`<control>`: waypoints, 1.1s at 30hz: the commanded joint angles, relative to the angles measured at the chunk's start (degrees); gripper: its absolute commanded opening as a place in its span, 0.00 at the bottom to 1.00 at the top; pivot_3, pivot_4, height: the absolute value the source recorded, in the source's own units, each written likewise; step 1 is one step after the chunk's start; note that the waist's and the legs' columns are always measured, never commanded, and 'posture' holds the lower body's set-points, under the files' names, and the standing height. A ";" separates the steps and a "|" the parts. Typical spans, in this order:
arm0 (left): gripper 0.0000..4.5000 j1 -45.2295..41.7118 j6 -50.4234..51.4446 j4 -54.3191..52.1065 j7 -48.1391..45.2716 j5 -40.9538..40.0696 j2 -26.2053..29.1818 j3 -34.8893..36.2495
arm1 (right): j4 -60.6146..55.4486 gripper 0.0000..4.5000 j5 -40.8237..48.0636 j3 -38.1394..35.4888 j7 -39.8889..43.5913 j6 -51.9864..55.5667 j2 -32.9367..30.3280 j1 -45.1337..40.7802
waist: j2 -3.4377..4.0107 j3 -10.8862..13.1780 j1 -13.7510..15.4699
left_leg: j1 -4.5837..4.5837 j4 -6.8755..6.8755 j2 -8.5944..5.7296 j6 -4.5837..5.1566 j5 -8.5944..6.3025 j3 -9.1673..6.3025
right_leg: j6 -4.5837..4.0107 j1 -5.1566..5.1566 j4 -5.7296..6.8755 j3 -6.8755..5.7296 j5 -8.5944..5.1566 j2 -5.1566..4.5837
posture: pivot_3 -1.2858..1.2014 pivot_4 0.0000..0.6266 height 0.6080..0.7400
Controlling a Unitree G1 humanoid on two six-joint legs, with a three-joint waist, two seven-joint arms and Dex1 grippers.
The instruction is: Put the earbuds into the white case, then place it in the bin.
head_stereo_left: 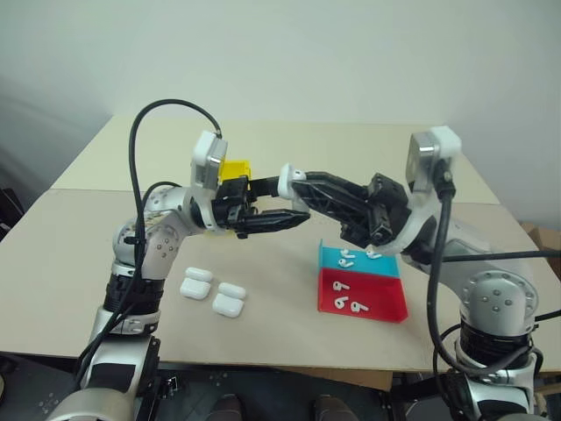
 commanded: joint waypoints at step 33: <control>0.61 0.04 -1.81 -3.06 -0.94 -0.18 0.04 2.45 | 0.57 0.21 -5.90 2.20 3.25 -2.51 -2.03 0.26 | 0.00 0.00 0.03 | 0.00 0.00 0.00 0.00 0.00 0.00 | 0.00 0.00 0.00 0.00 0.00 0.00 | 0.52 0.24 1.00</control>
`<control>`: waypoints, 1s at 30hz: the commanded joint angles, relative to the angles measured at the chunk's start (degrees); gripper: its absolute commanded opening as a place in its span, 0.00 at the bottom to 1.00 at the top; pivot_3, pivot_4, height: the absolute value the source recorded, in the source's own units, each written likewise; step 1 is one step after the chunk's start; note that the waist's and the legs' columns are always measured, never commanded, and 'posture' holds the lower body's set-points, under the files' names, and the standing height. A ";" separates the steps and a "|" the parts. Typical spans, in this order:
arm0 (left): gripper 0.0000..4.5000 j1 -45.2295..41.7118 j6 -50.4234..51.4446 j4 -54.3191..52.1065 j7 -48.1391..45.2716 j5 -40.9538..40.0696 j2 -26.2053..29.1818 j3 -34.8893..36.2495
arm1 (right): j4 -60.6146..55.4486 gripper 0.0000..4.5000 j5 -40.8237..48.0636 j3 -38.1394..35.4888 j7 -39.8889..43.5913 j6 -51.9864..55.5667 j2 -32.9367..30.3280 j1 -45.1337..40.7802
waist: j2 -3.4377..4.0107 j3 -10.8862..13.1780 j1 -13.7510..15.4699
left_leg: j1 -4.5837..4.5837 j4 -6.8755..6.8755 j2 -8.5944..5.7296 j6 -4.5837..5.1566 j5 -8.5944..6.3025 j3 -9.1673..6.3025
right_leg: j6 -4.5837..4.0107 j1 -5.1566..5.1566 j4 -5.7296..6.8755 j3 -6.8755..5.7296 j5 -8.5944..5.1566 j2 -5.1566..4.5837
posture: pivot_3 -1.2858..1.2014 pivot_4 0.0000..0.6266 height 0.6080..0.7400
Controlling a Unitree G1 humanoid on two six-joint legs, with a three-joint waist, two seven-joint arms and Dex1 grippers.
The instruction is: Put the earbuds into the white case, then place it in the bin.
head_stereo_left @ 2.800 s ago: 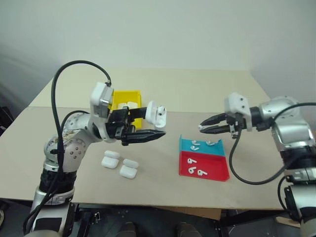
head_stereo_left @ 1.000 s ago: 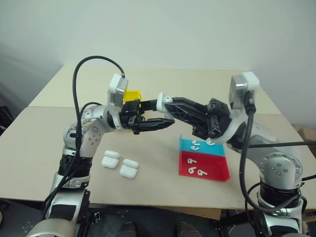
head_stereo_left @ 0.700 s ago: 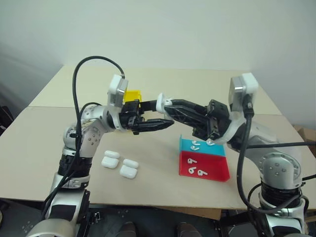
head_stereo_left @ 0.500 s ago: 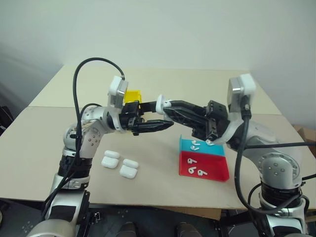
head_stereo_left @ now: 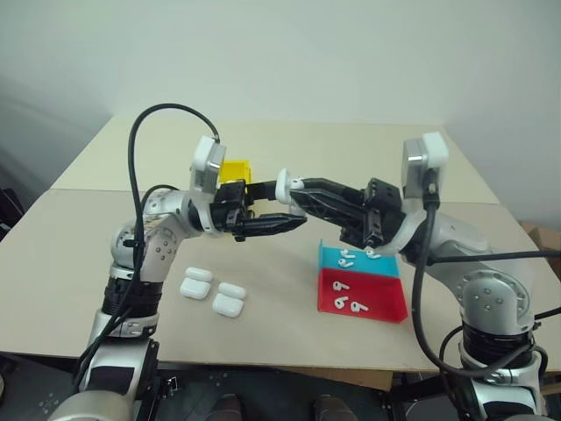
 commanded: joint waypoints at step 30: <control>0.61 -0.86 -1.92 -3.67 1.82 -1.39 -0.27 1.79 | -1.08 0.96 -1.89 -1.16 6.18 -0.13 -6.26 -0.45 | 0.00 0.00 0.06 | 0.00 0.00 0.00 0.00 0.00 0.00 | 0.00 0.00 0.00 0.00 0.00 0.00 | 0.52 0.24 1.00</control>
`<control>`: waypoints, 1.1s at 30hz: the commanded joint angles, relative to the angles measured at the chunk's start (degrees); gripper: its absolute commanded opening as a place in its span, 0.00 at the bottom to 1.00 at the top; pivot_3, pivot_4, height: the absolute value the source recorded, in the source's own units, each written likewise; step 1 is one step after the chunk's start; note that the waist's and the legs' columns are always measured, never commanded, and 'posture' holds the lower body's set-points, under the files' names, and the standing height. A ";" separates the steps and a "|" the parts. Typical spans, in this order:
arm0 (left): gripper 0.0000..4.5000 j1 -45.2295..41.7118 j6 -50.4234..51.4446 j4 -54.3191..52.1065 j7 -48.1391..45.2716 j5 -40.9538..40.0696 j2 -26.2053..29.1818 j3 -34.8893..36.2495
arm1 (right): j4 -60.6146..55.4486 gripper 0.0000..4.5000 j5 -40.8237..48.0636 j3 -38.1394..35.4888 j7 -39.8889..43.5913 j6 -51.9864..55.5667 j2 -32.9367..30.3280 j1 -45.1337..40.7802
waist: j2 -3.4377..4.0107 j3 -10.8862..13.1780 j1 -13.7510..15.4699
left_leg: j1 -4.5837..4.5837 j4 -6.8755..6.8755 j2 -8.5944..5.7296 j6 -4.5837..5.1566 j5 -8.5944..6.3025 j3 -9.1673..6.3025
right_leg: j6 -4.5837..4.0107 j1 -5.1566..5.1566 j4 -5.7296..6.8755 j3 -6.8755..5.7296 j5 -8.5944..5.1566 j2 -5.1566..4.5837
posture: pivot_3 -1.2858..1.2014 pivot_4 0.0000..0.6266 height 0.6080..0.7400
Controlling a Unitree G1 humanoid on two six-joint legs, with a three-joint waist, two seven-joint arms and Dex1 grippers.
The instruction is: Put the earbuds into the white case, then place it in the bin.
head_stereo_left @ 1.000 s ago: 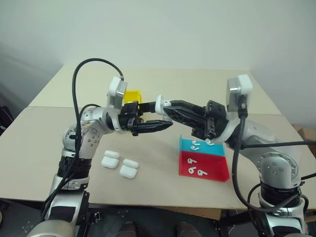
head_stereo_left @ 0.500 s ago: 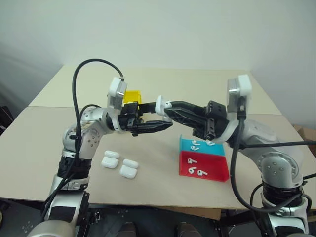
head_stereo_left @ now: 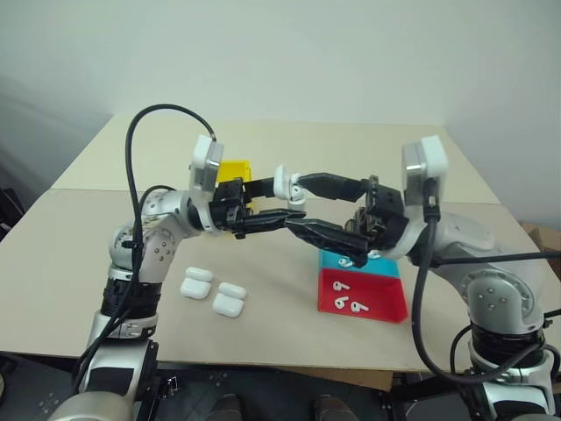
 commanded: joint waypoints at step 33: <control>0.61 1.22 -11.62 1.62 10.78 15.57 -4.38 -5.91 | 10.25 0.01 -36.17 27.52 15.16 5.12 -18.60 -29.60 | 0.02 0.00 0.28 | -0.33 0.05 -0.02 0.02 -0.01 0.02 | -0.01 -0.32 -0.01 0.00 0.00 -0.02 | 0.52 0.24 1.00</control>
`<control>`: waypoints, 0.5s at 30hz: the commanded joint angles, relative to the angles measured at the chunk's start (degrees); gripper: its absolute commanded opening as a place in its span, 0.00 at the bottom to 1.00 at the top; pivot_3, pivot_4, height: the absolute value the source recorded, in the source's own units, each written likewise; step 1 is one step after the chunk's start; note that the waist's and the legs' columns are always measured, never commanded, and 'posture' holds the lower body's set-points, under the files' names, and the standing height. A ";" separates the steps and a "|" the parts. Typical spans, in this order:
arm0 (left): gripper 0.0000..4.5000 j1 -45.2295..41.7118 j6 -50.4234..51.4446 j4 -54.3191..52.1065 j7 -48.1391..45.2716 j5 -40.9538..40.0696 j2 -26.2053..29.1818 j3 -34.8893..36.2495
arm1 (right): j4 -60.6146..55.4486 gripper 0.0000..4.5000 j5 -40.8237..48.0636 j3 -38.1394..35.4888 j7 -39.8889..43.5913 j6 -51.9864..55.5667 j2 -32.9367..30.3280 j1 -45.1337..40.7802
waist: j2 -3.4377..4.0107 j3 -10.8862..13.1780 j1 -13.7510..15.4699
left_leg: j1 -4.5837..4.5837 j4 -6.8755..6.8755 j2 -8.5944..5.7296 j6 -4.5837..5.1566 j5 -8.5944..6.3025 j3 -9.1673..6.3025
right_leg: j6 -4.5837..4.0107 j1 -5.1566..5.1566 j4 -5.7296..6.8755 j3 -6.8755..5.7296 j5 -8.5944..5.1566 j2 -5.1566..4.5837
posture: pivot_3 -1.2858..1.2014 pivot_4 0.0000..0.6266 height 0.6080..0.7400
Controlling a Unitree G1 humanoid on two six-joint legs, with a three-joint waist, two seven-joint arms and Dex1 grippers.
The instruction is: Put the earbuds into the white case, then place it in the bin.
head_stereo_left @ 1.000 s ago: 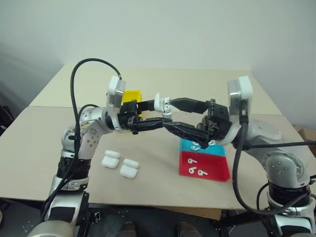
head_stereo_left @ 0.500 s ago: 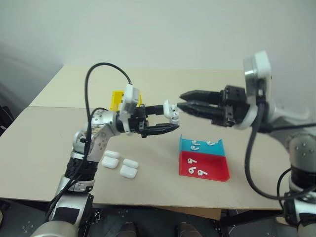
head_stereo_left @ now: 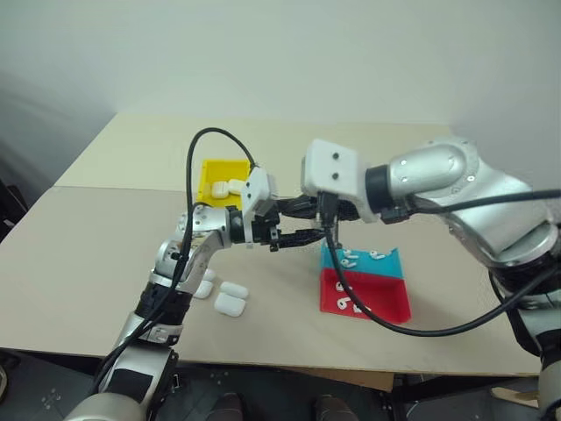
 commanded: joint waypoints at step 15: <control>0.61 -2.49 -1.38 1.68 42.09 15.70 -4.09 11.32 | -4.01 0.01 16.03 -39.54 -17.21 17.82 12.88 15.03 | -0.02 -0.02 1.01 | -0.03 0.11 -0.03 0.01 0.03 -0.05 | 0.00 -0.06 0.32 -0.01 0.01 -0.02 | 0.52 0.24 1.00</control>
